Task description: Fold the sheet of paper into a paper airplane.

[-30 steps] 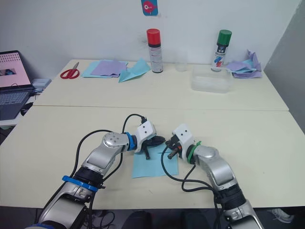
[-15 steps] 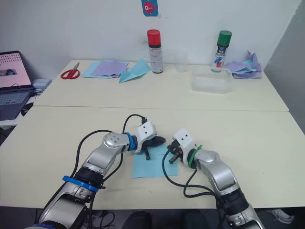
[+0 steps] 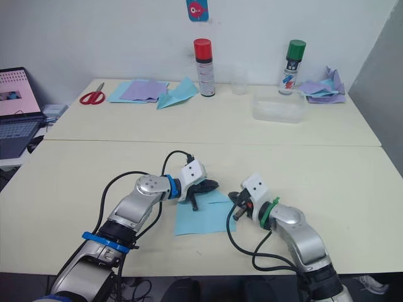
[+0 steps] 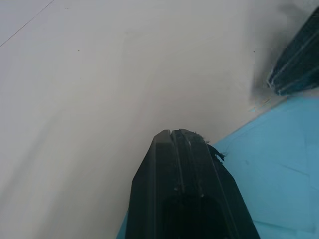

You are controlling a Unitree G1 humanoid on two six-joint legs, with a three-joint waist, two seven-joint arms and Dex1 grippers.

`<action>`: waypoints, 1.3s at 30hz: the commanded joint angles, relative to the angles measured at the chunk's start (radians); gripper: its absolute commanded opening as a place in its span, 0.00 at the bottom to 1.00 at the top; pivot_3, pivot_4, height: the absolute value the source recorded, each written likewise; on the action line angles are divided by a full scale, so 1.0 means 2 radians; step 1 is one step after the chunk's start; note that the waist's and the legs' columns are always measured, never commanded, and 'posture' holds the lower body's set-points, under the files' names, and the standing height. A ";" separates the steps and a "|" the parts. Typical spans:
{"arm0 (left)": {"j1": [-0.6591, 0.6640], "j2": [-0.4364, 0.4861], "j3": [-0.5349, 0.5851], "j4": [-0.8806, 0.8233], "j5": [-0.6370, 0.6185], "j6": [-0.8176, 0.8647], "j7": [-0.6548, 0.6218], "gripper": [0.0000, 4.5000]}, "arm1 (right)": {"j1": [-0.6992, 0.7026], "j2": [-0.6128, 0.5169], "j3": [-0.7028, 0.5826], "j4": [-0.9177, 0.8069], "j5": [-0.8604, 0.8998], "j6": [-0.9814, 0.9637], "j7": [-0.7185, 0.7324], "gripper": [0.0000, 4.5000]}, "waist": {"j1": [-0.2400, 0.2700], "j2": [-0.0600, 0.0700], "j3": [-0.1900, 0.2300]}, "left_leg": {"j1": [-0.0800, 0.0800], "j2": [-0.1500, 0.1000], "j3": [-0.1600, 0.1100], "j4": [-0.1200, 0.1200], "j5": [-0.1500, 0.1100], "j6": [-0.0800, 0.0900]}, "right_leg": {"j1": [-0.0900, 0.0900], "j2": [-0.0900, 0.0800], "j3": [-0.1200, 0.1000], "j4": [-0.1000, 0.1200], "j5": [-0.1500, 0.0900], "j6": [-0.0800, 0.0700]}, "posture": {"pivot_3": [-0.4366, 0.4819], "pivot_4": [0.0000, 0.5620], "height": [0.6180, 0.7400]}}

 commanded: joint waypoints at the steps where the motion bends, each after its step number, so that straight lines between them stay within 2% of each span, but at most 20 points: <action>1: 0.021 0.004 -0.023 0.029 0.022 0.015 -0.009 0.00 | -0.021 0.012 0.016 0.017 -0.008 -0.018 -0.004 0.01 | 0.000 0.000 0.000 | 0.000 0.000 0.000 0.000 0.000 0.000 | 0.000 0.000 0.000 0.000 0.000 0.000 | 0.48 0.27 1.00; 6: 0.022 0.003 -0.020 0.024 0.020 0.016 -0.008 0.00 | -0.035 0.011 0.052 0.043 -0.032 -0.006 -0.002 0.01 | 0.000 0.000 0.000 | 0.000 0.000 0.000 0.000 0.000 0.000 | 0.000 0.000 0.000 0.000 0.000 0.000 | 0.48 0.27 1.00; 12: 0.037 -0.045 0.041 -0.052 -0.070 0.037 -0.006 0.00 | -0.032 -0.003 0.068 0.052 -0.045 0.019 -0.001 0.01 | 0.000 0.000 0.000 | -0.001 0.000 0.000 0.000 0.000 0.000 | 0.000 0.000 0.000 0.000 0.000 0.000 | 0.48 0.27 1.00; 17: 0.045 -0.056 0.030 -0.075 -0.060 0.067 0.007 0.00 | -0.032 -0.008 0.072 0.048 -0.050 0.023 -0.001 0.01 | 0.000 -0.001 0.001 | -0.003 0.000 0.000 0.001 0.000 0.000 | -0.003 0.000 0.000 0.001 0.000 0.000 | 0.48 0.27 1.00; 24: 0.048 -0.025 -0.011 -0.030 0.006 0.101 0.031 0.00 | -0.031 -0.008 0.071 0.043 -0.050 0.036 -0.004 0.01 | 0.000 -0.001 0.000 | -0.003 0.000 0.000 0.001 0.000 0.000 | -0.002 0.000 0.000 0.001 0.000 0.000 | 0.48 0.27 1.00; 29: 0.049 -0.008 0.005 -0.007 0.013 0.097 0.060 0.00 | -0.029 -0.005 0.070 0.040 -0.047 0.055 -0.009 0.01 | 0.000 -0.001 0.000 | 0.001 0.000 0.000 0.000 0.000 0.000 | 0.001 0.000 0.000 0.001 0.000 0.000 | 0.48 0.27 1.00; 39: 0.065 0.021 0.034 0.022 0.002 0.041 0.070 0.00 | -0.037 0.002 0.079 0.053 -0.051 0.069 -0.015 0.01 | -0.008 -0.001 -0.001 | 0.004 0.001 0.001 -0.001 0.000 0.000 | 0.001 0.000 0.001 0.003 0.000 0.000 | 0.48 0.27 1.00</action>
